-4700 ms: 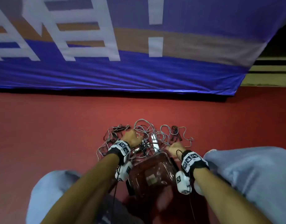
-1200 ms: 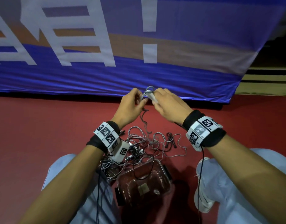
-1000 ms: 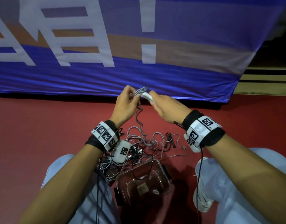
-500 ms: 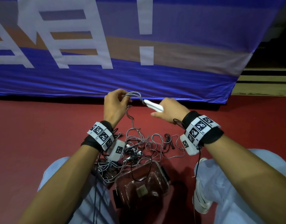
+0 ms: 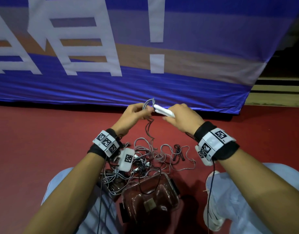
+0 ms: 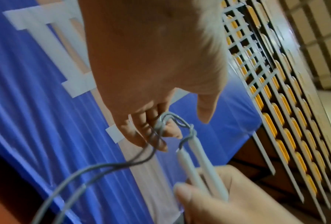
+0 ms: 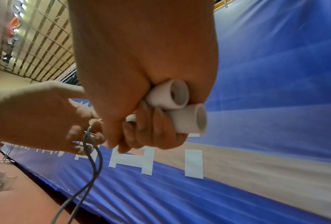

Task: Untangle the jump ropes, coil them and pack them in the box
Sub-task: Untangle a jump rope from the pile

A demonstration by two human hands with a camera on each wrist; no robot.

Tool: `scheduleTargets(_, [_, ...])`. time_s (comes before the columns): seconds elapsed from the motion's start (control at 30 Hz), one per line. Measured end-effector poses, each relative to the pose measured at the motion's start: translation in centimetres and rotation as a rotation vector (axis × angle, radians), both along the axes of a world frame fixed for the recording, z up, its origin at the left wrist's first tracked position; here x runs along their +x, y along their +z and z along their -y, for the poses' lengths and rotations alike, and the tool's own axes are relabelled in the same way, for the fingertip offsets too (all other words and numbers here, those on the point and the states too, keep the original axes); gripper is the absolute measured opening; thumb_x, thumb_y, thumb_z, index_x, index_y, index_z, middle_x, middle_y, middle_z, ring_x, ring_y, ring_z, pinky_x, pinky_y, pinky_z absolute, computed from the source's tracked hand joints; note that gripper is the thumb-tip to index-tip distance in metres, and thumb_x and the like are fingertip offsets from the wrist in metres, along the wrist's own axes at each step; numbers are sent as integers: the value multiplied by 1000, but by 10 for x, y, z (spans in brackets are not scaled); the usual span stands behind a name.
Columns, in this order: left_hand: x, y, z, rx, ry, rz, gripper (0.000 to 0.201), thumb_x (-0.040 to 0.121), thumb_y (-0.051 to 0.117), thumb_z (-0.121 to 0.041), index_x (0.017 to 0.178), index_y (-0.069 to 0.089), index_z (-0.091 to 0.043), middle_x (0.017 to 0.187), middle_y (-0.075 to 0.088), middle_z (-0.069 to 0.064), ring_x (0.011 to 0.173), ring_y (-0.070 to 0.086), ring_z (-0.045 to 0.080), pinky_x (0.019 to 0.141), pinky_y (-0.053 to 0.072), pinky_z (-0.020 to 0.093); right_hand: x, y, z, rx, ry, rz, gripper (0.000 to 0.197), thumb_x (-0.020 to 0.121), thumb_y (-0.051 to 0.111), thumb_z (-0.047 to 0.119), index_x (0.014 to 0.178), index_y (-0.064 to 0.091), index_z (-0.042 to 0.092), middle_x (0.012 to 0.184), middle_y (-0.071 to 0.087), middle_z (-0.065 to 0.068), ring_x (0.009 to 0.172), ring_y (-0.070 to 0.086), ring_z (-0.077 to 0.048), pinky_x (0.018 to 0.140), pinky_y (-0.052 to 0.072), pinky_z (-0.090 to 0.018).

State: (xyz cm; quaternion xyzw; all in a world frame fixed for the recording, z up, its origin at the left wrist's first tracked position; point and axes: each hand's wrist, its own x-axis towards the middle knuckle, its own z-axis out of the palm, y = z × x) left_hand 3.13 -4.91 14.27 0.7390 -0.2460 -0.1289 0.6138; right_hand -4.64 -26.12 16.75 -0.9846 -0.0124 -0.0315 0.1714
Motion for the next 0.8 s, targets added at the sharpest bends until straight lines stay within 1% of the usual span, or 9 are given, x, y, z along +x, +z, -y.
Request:
scheduleTargets(0.07, [-2, 5, 1, -146, -19, -142, 50, 93, 63, -50, 95, 63, 0, 79, 59, 10, 72, 57, 17, 78, 44, 30, -1, 2, 5, -115, 104, -90, 33, 96, 65, 50, 92, 62, 17, 82, 61, -3, 68, 56, -26, 59, 37, -32])
scheduleTargets(0.13, [-6, 9, 3, -115, 20, -119, 58, 96, 57, -55, 84, 59, 1, 69, 49, 12, 62, 48, 16, 68, 41, 29, -4, 1, 7, -203, 142, -185, 35, 96, 66, 50, 100, 66, 15, 84, 62, -1, 70, 59, -26, 61, 42, -32])
scheduleTargets(0.23, [-14, 4, 4, 106, -38, 131, 51, 98, 64, -36, 70, 56, 6, 64, 55, 13, 56, 47, 10, 59, 42, 22, -6, -6, 12, -287, -7, -141, 32, 98, 64, 45, 103, 62, 13, 90, 57, -4, 75, 55, -29, 68, 43, -35])
scheduleTargets(0.3, [-17, -2, 4, 280, -64, 316, 41, 96, 66, -41, 70, 65, -10, 63, 65, 5, 55, 55, 9, 58, 45, 21, -4, -9, 17, -211, -153, -73, 29, 100, 63, 41, 96, 58, 13, 90, 56, -8, 74, 53, -31, 67, 43, -36])
scheduleTargets(0.47, [-8, -15, 7, 429, -42, 252, 21, 97, 66, -27, 94, 78, -11, 76, 76, 0, 71, 74, 11, 72, 59, 30, 2, -7, 13, 113, -188, -18, 32, 99, 65, 38, 80, 57, 13, 76, 59, -7, 59, 54, -27, 51, 35, -31])
scheduleTargets(0.57, [-4, -24, 5, 606, -108, 243, 42, 90, 72, -41, 122, 68, -14, 107, 74, -1, 96, 71, 13, 93, 56, 38, -2, -6, -2, 187, 14, -26, 32, 100, 65, 37, 77, 57, 15, 68, 58, -3, 56, 51, -22, 53, 35, -33])
scheduleTargets(0.63, [-9, -20, 7, 471, -144, 203, 63, 84, 79, -42, 135, 52, -17, 129, 63, -4, 116, 61, 10, 105, 47, 30, -4, -6, -5, 199, 95, -43, 33, 99, 64, 40, 74, 54, 21, 68, 57, 0, 56, 51, -21, 56, 38, -36])
scheduleTargets(0.67, [-11, -16, 8, 366, -138, 221, 61, 82, 82, -37, 131, 51, -16, 128, 63, -3, 117, 60, 10, 104, 46, 27, -4, -7, -5, 177, 110, -55, 34, 99, 63, 42, 73, 51, 24, 68, 57, 0, 57, 51, -21, 57, 39, -36])
scheduleTargets(0.8, [-16, 1, 8, 148, -154, 130, 32, 93, 72, -28, 101, 62, 1, 92, 67, 18, 85, 66, 19, 84, 52, 35, -8, -6, 1, 0, 114, -45, 28, 101, 57, 50, 84, 53, 28, 74, 59, 5, 65, 57, -20, 56, 37, -34])
